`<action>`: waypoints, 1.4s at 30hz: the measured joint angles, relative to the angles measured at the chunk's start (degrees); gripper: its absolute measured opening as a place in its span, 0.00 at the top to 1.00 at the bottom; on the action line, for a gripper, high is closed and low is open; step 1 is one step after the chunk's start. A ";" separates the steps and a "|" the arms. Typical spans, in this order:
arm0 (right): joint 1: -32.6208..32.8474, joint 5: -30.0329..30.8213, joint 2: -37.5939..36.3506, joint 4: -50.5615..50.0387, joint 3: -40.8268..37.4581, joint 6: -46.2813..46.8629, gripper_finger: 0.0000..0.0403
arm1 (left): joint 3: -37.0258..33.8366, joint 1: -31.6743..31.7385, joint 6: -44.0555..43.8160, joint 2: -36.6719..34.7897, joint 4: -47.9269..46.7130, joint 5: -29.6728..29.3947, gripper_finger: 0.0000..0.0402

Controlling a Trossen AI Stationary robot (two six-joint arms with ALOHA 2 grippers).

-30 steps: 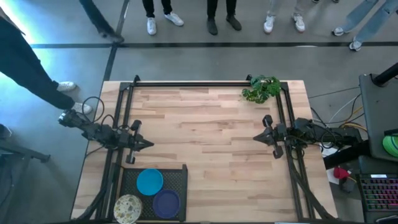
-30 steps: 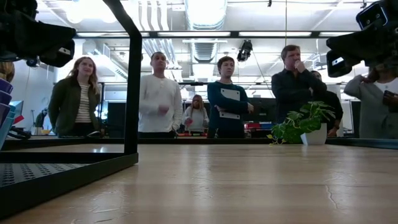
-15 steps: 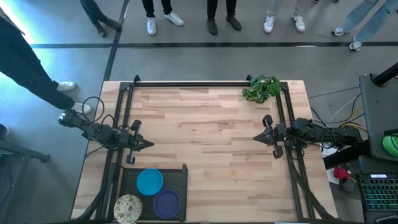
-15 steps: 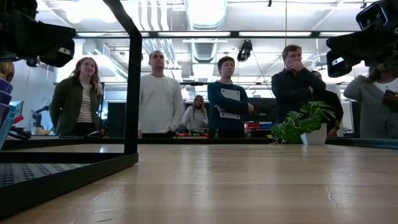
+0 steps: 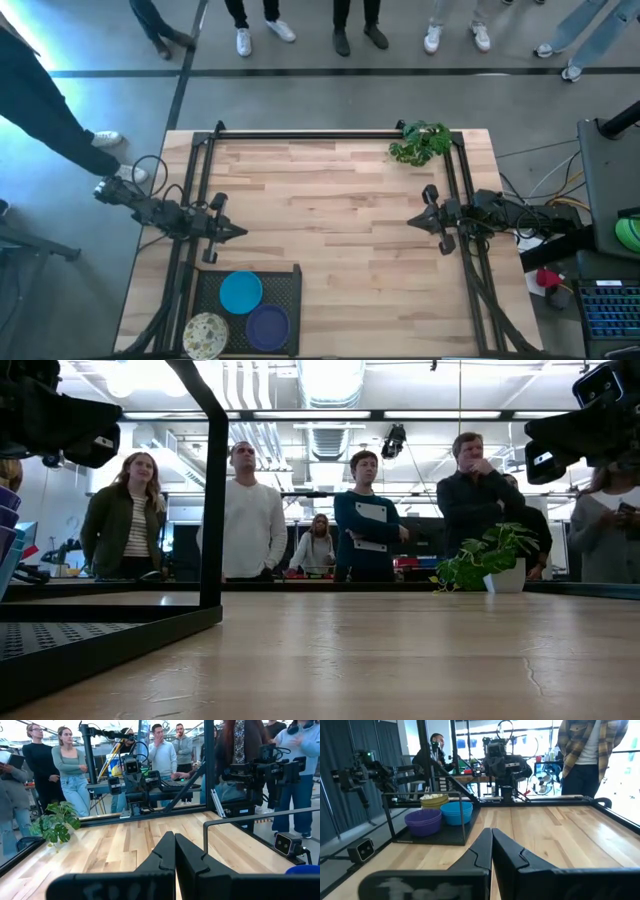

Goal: Pick & Place Mini bowls
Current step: Return to Home Position

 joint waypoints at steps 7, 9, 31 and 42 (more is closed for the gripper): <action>0.02 -0.02 0.00 0.02 0.00 -0.19 0.98 | 0.00 0.00 0.01 0.00 0.01 0.00 1.00; 0.01 -0.01 0.00 0.01 0.00 0.05 0.98 | 0.00 -0.02 0.00 0.00 0.01 0.00 1.00; 0.02 0.00 0.00 0.00 0.00 -0.18 0.98 | 0.00 -0.01 0.00 0.00 0.01 0.00 1.00; 0.01 -0.01 0.00 0.01 0.00 -0.12 0.98 | 0.00 -0.02 0.02 0.00 0.01 0.00 1.00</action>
